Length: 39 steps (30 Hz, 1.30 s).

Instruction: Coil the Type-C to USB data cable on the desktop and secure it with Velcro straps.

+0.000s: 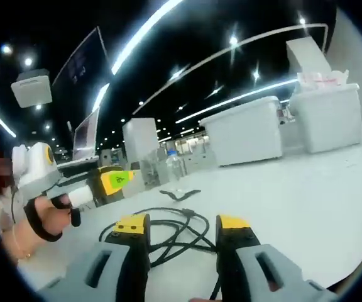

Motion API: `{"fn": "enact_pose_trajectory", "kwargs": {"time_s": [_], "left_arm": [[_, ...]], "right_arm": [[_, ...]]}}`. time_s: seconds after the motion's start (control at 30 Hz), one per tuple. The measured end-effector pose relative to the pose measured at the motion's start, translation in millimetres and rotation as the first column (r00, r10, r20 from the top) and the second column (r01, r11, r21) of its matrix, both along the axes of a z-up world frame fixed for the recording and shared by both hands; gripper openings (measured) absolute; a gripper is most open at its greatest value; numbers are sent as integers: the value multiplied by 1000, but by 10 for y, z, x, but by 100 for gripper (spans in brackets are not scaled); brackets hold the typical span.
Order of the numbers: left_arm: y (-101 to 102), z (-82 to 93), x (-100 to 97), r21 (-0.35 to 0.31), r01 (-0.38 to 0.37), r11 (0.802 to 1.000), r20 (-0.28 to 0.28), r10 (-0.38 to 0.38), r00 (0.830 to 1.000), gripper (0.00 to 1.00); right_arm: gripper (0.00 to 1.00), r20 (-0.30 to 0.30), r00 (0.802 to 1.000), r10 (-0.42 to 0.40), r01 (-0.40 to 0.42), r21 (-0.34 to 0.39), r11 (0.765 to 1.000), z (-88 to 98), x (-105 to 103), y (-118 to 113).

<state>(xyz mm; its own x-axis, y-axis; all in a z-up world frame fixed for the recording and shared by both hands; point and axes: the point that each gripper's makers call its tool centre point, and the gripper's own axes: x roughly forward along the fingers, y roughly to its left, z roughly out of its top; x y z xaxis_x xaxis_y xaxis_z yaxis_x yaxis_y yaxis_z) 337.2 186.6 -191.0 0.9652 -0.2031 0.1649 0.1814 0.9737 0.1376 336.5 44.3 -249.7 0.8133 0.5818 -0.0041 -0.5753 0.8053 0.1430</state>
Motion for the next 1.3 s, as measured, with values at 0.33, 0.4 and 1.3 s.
{"fn": "enact_pose_trajectory", "kwargs": {"time_s": [0.33,0.4,1.3], "left_arm": [[22,-19,9,-4,-3,1000,-8,3,1000,43],[21,-25,15,-2,-3,1000,-10,3,1000,43],[-185,-161,46,62,46,997,-41,-44,998,43]], "right_arm": [[40,56,988,-141,145,-58,988,46,34,-783],[38,68,981,-182,186,-68,980,52,76,-1006],[39,157,878,-452,452,40,891,413,126,-2519]]}}
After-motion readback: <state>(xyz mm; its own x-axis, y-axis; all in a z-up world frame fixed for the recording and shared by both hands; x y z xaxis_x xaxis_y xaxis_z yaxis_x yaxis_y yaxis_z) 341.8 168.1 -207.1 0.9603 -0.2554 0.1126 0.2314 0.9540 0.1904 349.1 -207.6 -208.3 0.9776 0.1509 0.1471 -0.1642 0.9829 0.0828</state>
